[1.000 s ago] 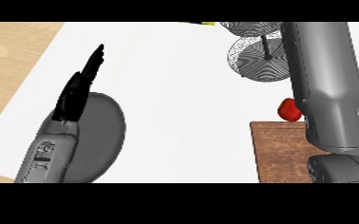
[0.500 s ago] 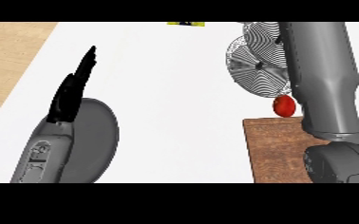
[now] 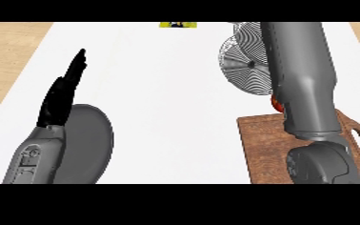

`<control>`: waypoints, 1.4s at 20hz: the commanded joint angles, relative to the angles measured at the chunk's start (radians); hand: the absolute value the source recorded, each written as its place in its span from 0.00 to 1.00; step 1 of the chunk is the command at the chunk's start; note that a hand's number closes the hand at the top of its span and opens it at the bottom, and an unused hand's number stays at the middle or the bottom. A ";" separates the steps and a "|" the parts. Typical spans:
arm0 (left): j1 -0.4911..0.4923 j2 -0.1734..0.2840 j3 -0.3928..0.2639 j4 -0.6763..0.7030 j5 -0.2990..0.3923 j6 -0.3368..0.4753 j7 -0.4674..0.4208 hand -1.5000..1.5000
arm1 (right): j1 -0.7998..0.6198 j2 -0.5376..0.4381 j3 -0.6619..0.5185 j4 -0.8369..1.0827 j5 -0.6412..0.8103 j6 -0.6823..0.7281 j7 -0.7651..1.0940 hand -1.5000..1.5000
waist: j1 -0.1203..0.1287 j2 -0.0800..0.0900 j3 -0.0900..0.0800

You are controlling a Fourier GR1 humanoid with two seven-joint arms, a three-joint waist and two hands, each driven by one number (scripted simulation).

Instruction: Pick the lemon from the cutting board and place it in the tiered basket

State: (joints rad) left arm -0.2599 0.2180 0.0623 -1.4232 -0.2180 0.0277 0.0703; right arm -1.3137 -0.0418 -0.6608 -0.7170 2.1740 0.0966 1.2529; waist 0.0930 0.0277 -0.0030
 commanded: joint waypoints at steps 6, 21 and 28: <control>0.044 -0.008 -0.006 -0.022 -0.002 0.002 -0.006 0.50 | 0.036 0.041 -0.152 -0.030 -0.106 -0.202 0.229 1.00 | -0.014 -0.008 0.004; 0.041 -0.012 -0.012 -0.036 -0.021 0.016 0.013 0.50 | 0.091 0.042 -0.053 -0.139 -0.021 -0.513 0.234 0.00 | -0.006 -0.012 0.002; 0.049 -0.016 -0.007 -0.007 -0.005 0.002 0.009 0.50 | 0.053 0.042 -0.064 -0.280 0.064 -0.418 0.234 0.00 | -0.013 -0.025 -0.001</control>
State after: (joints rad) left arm -0.2153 0.2026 0.0514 -1.4416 -0.2291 0.0341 0.0771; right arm -1.2381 -0.0015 -0.7328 -0.9451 2.2057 -0.2813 1.2414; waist 0.0833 0.0083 -0.0035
